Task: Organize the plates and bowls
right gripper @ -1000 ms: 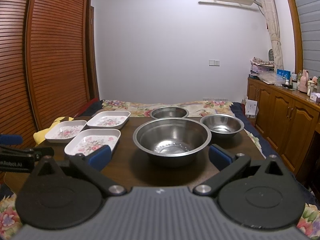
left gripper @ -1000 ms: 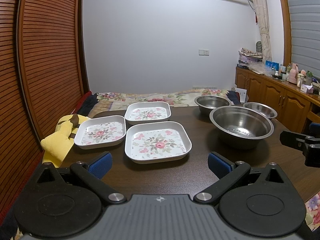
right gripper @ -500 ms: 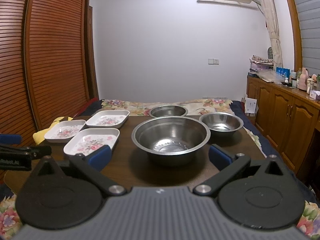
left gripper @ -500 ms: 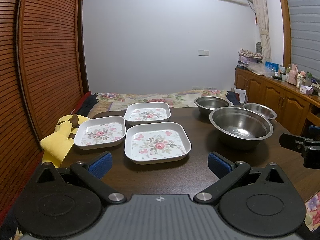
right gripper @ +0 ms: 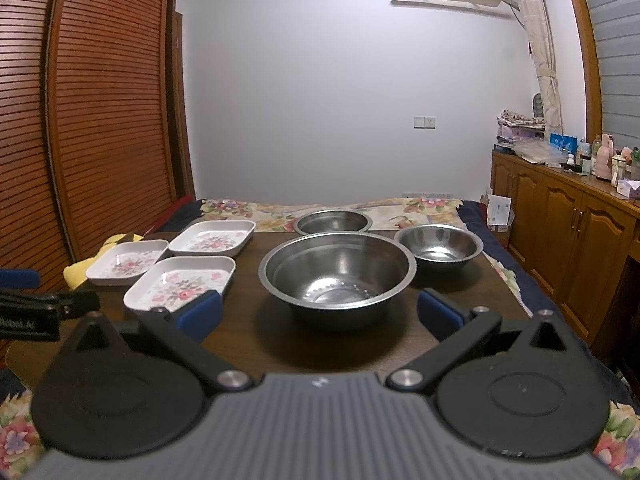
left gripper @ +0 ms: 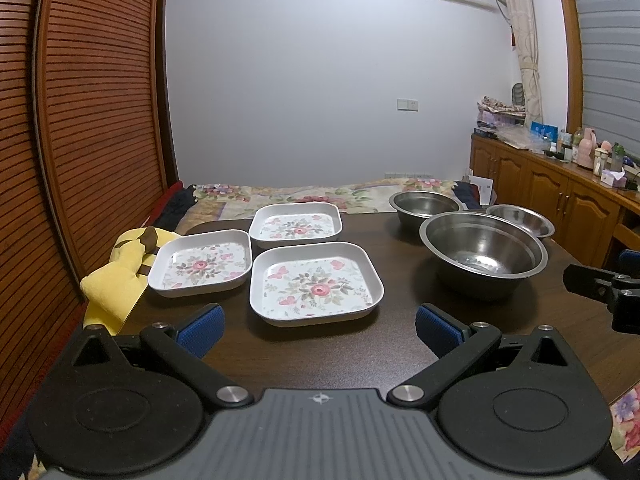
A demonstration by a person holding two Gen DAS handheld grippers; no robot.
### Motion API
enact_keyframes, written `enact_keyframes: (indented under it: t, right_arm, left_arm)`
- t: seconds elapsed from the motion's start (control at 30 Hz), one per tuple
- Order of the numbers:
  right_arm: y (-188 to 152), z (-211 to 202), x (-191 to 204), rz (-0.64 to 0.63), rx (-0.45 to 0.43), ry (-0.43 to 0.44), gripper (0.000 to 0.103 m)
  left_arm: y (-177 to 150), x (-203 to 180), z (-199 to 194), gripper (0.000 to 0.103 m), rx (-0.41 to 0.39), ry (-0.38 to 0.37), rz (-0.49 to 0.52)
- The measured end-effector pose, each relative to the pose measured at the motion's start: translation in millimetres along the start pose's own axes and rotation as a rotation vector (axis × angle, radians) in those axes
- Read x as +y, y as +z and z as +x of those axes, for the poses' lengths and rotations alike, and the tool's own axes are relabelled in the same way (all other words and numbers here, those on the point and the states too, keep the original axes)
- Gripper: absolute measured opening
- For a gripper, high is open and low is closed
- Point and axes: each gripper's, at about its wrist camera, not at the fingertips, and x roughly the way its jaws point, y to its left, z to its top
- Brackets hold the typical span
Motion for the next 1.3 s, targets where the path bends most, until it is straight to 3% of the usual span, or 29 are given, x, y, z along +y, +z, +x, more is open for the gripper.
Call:
enact_keyframes:
  t: [0.43, 0.73, 0.9, 1.3]
  right_arm:
    - [-3.3, 2.0, 1.0, -0.003, 0.016, 0.004, 0.103]
    - [-10.0, 13.1, 5.7, -0.006, 0.038, 0.029, 0.103]
    - [-10.7, 18.5, 11.7, -0.006, 0.04, 0.064, 0.103]
    - [-3.3, 46.3, 40.6, -0.056, 0.046, 0.158, 0.103]
  left_arm:
    - [-8.4, 3.4, 11.9, 0.103, 0.036, -0.004, -0.005]
    - [-21.1, 12.7, 32.3, 0.103, 0.11, -0.012, -0.004]
    - [-28.1, 25.1, 41.2, 0.103, 0.14, -0.04, -0.026]
    - [-28.2, 61.7, 53.8, 0.103, 0.173, 0.009, -0.047]
